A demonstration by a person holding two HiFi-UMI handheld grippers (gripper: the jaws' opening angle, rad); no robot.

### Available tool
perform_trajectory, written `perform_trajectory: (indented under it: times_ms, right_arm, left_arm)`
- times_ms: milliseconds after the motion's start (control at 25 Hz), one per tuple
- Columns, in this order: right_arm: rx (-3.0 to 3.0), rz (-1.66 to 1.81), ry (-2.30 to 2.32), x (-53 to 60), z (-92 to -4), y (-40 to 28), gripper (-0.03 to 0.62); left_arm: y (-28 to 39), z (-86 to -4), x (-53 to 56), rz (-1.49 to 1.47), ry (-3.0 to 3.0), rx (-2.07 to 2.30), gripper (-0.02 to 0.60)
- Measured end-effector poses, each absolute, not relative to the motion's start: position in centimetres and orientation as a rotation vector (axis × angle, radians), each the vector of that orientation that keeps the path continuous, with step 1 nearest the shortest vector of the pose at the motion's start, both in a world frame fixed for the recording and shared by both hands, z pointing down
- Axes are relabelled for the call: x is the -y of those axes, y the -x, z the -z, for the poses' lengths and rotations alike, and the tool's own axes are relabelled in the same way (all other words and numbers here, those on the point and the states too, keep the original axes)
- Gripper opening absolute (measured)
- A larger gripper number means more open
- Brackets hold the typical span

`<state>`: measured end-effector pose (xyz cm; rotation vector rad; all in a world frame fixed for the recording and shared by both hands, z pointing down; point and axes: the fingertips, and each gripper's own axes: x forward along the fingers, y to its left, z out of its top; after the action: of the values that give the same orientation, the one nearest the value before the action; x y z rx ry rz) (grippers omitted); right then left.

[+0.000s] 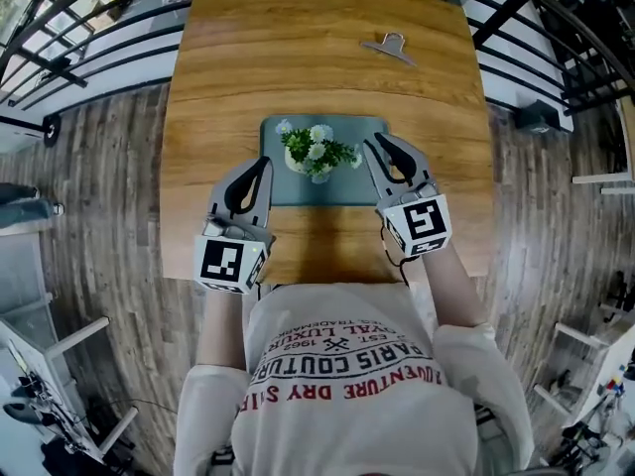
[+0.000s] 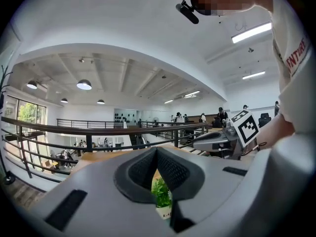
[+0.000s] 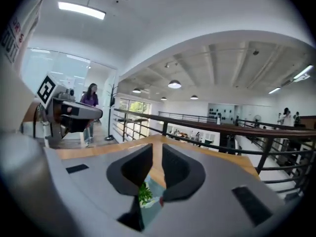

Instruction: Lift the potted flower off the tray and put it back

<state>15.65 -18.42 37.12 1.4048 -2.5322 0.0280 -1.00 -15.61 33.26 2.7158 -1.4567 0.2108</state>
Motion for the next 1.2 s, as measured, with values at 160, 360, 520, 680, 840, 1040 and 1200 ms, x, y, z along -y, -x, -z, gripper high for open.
perform_trajectory:
  times_ms: [160, 360, 520, 680, 840, 1040, 1200]
  right_arm:
    - [2.537, -0.015, -1.526, 17.1, -34.7, -16.9, 0.04]
    - [2.543, -0.022, -1.623, 15.9, -32.8, -17.3, 0.028]
    - [2.557, -0.001, -1.645, 15.4, -31.4, -17.3, 0.026]
    - [2.554, 0.019, -1.635, 15.2, -31.0, -16.8, 0.026]
    - [2.556, 0.012, -1.626, 15.2, -30.9, -16.5, 0.026]
    - [2.542, -0.068, -1.622, 15.1, -31.8, -16.6, 0.026]
    - [2.549, -0.087, -1.635, 14.9, -31.9, -16.7, 0.026]
  left_arm:
    - [0.7, -31.4, 14.7, -0.201, -2.768, 1.43, 0.012]
    - [1.3, -30.6, 14.0, -0.246, -2.801, 1.415, 0.012]
    - [1.7, -30.1, 13.9, -0.249, -2.815, 1.41, 0.012]
    - [1.7, -29.9, 13.9, -0.247, -2.827, 1.39, 0.012]
    - [1.8, -29.8, 14.0, -0.243, -2.824, 1.375, 0.012]
    - [2.0, -29.3, 13.8, -0.221, -2.836, 1.385, 0.012]
    - [2.1, -28.9, 13.8, -0.221, -2.851, 1.39, 0.012]
